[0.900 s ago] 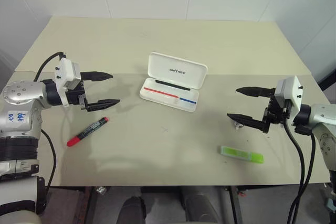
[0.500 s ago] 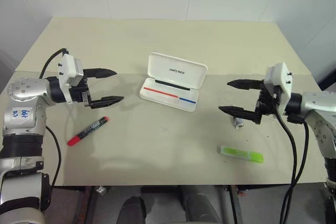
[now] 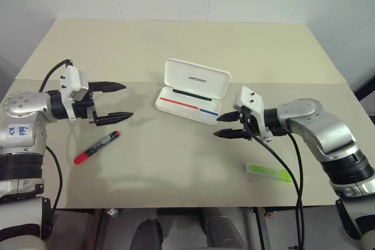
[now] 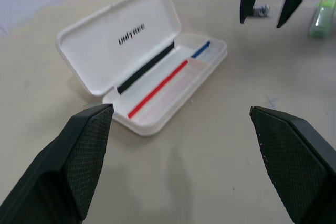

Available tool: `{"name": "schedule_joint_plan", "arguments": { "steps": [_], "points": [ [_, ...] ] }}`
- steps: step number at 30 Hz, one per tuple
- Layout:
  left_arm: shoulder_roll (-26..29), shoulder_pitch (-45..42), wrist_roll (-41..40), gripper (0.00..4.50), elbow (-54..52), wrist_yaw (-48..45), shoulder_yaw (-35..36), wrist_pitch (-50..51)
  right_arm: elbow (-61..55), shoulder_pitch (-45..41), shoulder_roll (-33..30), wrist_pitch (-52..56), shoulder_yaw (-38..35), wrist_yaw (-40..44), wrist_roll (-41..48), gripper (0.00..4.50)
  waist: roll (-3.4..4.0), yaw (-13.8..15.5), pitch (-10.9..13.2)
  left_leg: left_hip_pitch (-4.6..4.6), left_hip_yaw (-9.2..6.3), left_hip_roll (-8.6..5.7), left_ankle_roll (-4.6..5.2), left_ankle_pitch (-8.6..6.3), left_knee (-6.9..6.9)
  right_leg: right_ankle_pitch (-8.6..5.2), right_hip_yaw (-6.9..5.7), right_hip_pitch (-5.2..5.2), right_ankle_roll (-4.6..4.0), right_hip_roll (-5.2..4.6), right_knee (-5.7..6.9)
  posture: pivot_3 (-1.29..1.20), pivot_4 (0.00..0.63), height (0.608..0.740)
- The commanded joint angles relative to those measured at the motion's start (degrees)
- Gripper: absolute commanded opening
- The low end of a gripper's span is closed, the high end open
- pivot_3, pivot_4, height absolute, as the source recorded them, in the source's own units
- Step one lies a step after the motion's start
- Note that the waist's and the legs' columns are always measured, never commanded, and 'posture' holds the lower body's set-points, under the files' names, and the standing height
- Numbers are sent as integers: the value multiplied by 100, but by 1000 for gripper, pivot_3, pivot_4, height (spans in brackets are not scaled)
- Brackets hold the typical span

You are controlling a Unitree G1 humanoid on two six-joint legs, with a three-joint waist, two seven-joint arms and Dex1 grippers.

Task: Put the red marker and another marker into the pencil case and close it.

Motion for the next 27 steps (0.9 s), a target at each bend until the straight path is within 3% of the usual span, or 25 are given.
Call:
{"name": "schedule_joint_plan", "arguments": {
  "steps": [1,16,26,27],
  "points": [
    [212,168,-44,4500,-9,-91,239,-164,273,-373,197,-217,135,51,-302,2157,0,-18,0,1,0,0,0,0,1,0,0,-1,0,0,3,0,150,740],
    [372,1161,-347,4500,-1121,187,720,268,1810,-941,873,-795,286,398,-983,2157,0,-118,0,0,-6,3,0,0,1,-2,-8,-1,-3,-1,12,0,150,740],
    [426,1177,-514,4500,-1740,504,801,814,2674,-1111,1185,-1484,526,482,-1677,2157,0,-175,0,4,-6,3,0,0,1,-2,-8,-1,-3,-1,17,0,150,740],
    [426,1160,-524,4500,-1764,516,799,844,2773,-1122,1210,-1618,583,468,-1793,1978,0,-177,0,5,-6,3,0,0,1,-2,-8,0,-3,-1,18,0,150,740]
  ]
}}
